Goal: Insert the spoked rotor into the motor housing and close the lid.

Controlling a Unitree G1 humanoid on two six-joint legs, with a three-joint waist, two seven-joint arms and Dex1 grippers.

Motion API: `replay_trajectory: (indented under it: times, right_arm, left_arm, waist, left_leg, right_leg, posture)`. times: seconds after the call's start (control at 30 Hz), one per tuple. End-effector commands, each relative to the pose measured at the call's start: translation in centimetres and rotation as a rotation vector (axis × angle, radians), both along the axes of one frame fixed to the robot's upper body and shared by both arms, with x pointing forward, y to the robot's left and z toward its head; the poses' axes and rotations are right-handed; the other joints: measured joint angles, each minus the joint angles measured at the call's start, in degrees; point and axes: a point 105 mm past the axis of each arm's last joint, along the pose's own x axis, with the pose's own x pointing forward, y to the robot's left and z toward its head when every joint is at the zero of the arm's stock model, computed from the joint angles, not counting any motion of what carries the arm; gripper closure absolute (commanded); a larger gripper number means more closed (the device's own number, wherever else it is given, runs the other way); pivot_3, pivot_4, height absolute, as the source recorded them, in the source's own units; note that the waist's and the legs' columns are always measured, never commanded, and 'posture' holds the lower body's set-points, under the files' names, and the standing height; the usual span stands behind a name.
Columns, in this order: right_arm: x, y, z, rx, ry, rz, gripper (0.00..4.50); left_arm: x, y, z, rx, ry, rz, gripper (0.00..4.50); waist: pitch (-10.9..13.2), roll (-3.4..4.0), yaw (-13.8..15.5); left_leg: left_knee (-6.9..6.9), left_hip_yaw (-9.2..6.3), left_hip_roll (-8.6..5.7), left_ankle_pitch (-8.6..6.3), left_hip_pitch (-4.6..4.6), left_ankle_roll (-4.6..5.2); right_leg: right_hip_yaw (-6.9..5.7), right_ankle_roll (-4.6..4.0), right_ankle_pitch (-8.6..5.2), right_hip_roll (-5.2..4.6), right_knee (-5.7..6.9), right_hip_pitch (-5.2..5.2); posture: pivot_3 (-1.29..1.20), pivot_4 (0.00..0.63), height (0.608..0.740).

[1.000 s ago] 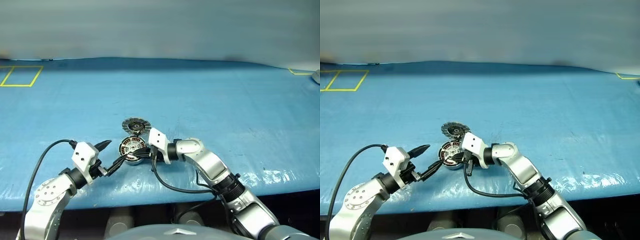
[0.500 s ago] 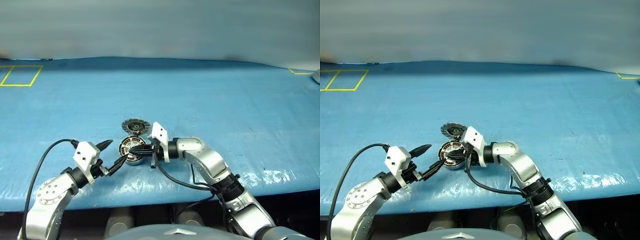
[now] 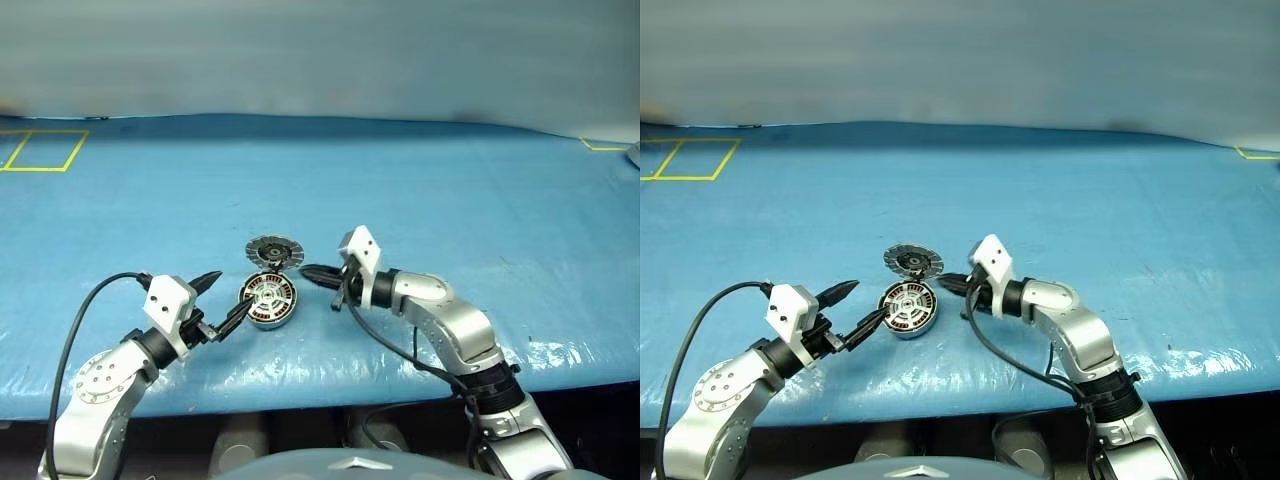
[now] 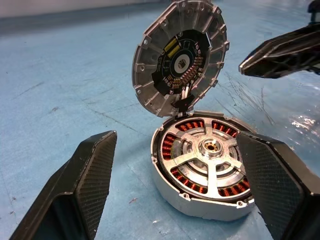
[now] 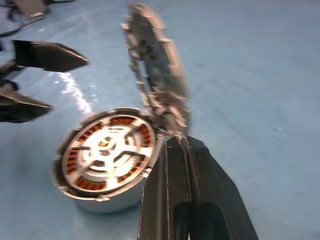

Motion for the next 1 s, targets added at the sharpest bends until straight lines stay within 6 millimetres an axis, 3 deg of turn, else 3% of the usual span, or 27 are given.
replay_trajectory:
  times: [0.03, 0.23, 0.5, 0.73, 0.9, 1.0]
  right_arm:
    - [1.7, -0.7, 0.8, 0.026, -0.025, -0.108, 4.46]
    - [3.0, 1.6, 2.6, 0.077, -0.085, -0.063, 4.46]
    - [1.2, 6.7, 4.5, 0.080, -0.139, 0.232, 4.46]
    - [-2.2, 7.5, 3.3, 0.006, -0.155, 0.464, 4.46]
    - [-3.1, 7.5, 1.3, -0.036, -0.117, 0.471, 4.46]
    - [-3.3, 7.4, -0.6, -0.148, -0.155, 0.474, 4.46]
  left_arm:
    - [0.0, -0.6, 0.9, -0.017, -0.030, -0.032, 0.40]
    - [0.0, -1.3, 1.0, -0.023, -0.037, -0.108, 0.40]
    - [0.6, -0.6, 1.6, -0.002, -0.054, -0.109, 0.40]
    - [-0.3, 0.0, 1.2, 0.014, -0.033, -0.094, 0.40]
    - [-1.0, -0.3, 1.3, -0.039, -0.007, -0.094, 0.40]
    - [-0.9, -0.7, 1.3, -0.035, -0.005, -0.096, 0.40]
  waist:
    - [0.0, 0.00, -0.2]
    - [0.0, 0.03, -0.5]
    - [0.0, 0.04, -0.3]
    - [0.0, 0.05, -0.3]
    - [0.0, 0.06, -0.3]
    - [0.0, 0.08, -0.4]
  left_leg:
    - [-0.02, 0.01, 0.00, 0.00, -0.01, 0.00]
    - [-0.08, 0.00, 0.00, 0.00, -0.07, 0.00]
    - [-0.07, -0.04, 0.00, 0.00, -0.09, 0.00]
    - [-0.09, -0.05, 0.01, 0.00, -0.09, 0.00]
    - [-0.09, -0.04, 0.04, 0.00, -0.08, 0.00]
    - [-0.03, -0.03, 0.04, 0.00, -0.03, -0.01]
  right_leg:
    - [0.01, 0.00, 0.00, 0.00, 0.00, -0.03]
    - [0.03, 0.04, 0.02, 0.06, 0.01, -0.11]
    - [0.00, 0.08, 0.05, 0.05, 0.00, -0.10]
    - [-0.02, 0.05, 0.03, 0.04, 0.00, -0.11]
    - [-0.03, 0.00, 0.00, 0.03, 0.00, -0.11]
    - [-0.03, -0.01, -0.01, 0.03, 0.04, -0.07]
  posture:
    - [0.00, 0.150, 0.740]
    - [0.00, 0.150, 0.740]
    - [0.00, 0.150, 0.740]
    - [0.00, 0.150, 0.740]
    - [0.00, 0.150, 0.740]
    - [0.00, 0.150, 0.740]
